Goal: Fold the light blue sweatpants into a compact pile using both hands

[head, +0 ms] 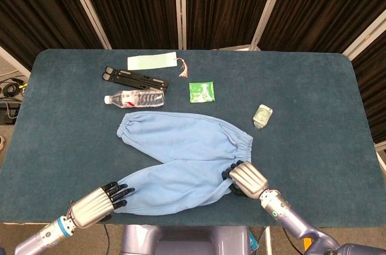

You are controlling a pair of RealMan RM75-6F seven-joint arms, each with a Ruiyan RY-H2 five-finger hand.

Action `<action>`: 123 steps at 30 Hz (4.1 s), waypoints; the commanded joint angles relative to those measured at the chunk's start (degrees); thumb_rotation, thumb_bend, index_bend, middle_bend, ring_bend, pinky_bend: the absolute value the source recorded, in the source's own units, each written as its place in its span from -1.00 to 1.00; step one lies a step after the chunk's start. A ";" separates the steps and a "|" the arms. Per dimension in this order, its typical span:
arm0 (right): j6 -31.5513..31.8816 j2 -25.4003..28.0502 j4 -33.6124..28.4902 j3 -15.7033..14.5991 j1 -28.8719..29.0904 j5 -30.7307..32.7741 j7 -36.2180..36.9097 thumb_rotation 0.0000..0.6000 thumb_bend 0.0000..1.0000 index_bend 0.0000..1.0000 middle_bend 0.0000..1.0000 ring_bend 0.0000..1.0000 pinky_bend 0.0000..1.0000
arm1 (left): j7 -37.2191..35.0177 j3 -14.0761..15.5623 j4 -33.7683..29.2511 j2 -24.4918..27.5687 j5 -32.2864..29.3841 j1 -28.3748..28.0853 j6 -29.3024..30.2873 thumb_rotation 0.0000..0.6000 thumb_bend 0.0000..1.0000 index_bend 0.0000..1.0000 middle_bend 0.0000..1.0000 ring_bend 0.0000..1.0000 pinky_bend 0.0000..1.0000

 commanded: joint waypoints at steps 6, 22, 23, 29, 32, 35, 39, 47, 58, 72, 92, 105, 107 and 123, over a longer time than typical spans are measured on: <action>0.10 0.04 -0.26 -0.07 0.21 0.90 -0.66 1.00 0.07 0.21 0.19 -0.04 -0.08 | 0.06 0.72 4.46 -3.57 -0.34 -1.20 0.06 1.00 -0.96 -0.18 -0.82 -0.65 -0.44; 0.85 0.94 -1.20 -0.39 0.68 1.25 -0.57 1.00 0.09 0.21 0.19 -0.04 -0.08 | -1.51 1.00 5.01 -5.37 -4.44 -1.91 -0.66 1.00 -0.06 -0.12 -0.74 -0.59 -0.24; 0.89 1.11 -1.37 -0.44 0.72 1.25 -0.48 1.00 0.09 0.21 0.19 -0.04 -0.08 | -1.75 0.96 4.73 -5.28 -4.85 -1.91 -0.55 1.00 -0.05 -0.11 -0.73 -0.57 -0.22; 1.02 2.07 -2.00 -1.47 1.06 -0.09 0.49 1.00 0.10 0.21 0.19 -0.04 -0.08 | -4.08 1.01 3.25 -4.76 -6.79 -1.92 -0.06 1.00 -0.05 0.12 -0.52 -0.40 -0.10; 0.93 2.97 -2.24 -2.34 1.45 -1.42 1.09 1.00 0.10 0.22 0.19 -0.04 -0.08 | -5.81 0.97 2.56 -4.38 -7.51 -1.90 0.93 1.00 -0.05 0.25 -0.37 -0.27 -0.01; 0.98 4.36 -2.90 -3.14 1.81 -2.62 2.28 1.00 0.10 0.23 0.20 -0.03 -0.07 | -7.32 0.97 1.95 -3.73 -8.03 -1.65 2.50 1.00 -0.04 0.37 -0.25 -0.17 0.05; 1.53 6.84 -3.86 -4.63 2.35 -5.27 4.01 1.00 0.10 0.25 0.22 -0.01 -0.06 | -8.77 1.32 1.15 -1.97 -8.27 -1.14 4.90 1.00 -0.03 0.43 -0.20 -0.14 0.07; 3.46 10.60 -4.03 -9.39 4.00 -14.65 6.13 1.00 0.10 0.27 0.24 0.01 -0.06 | -10.00 4.50 -0.26 2.49 -6.70 0.52 8.60 1.00 -0.03 0.44 -0.20 -0.14 0.07; 4.05 14.09 -8.23 -14.88 5.78 -23.72 4.53 1.00 0.13 0.29 0.25 0.02 -0.06 | -8.56 9.48 -2.68 5.99 -1.40 2.57 12.54 1.00 -0.03 0.44 -0.20 -0.14 0.07; 2.64 15.25 -12.84 -11.73 5.84 -14.51 8.73 1.00 0.13 0.34 0.26 0.04 -0.05 | -8.22 4.76 -11.59 7.99 -8.25 2.15 10.66 1.00 0.00 0.44 -0.20 -0.14 -0.07; -6.95 11.05 -12.12 3.13 7.36 25.36 10.19 1.00 0.18 0.29 0.14 0.03 -0.09 | 11.38 -16.18 -29.07 9.33 -40.25 -11.86 -17.25 1.00 0.02 0.54 -0.31 -0.26 -0.21; -12.11 6.59 -6.46 7.03 11.34 44.94 5.19 1.00 0.20 0.28 -0.13 0.01 -0.21 | 19.99 -21.52 -19.11 1.83 -50.38 -20.76 -28.17 1.00 0.02 0.51 -0.41 -0.36 -0.28; -12.64 5.78 -5.25 7.44 11.75 46.84 5.12 1.00 0.21 0.28 -0.21 -0.01 -0.23 | 21.21 -21.88 -17.69 0.93 -52.60 -21.98 -30.20 1.00 0.02 0.50 -0.43 -0.38 -0.28; -16.81 7.26 -3.58 8.70 10.59 43.86 9.55 1.00 -0.86 -1.00 -1.00 -1.00 -1.00 | 17.71 -23.23 -7.17 -5.97 -54.15 -25.01 -29.91 1.00 -0.23 -1.00 -1.00 -1.00 -0.89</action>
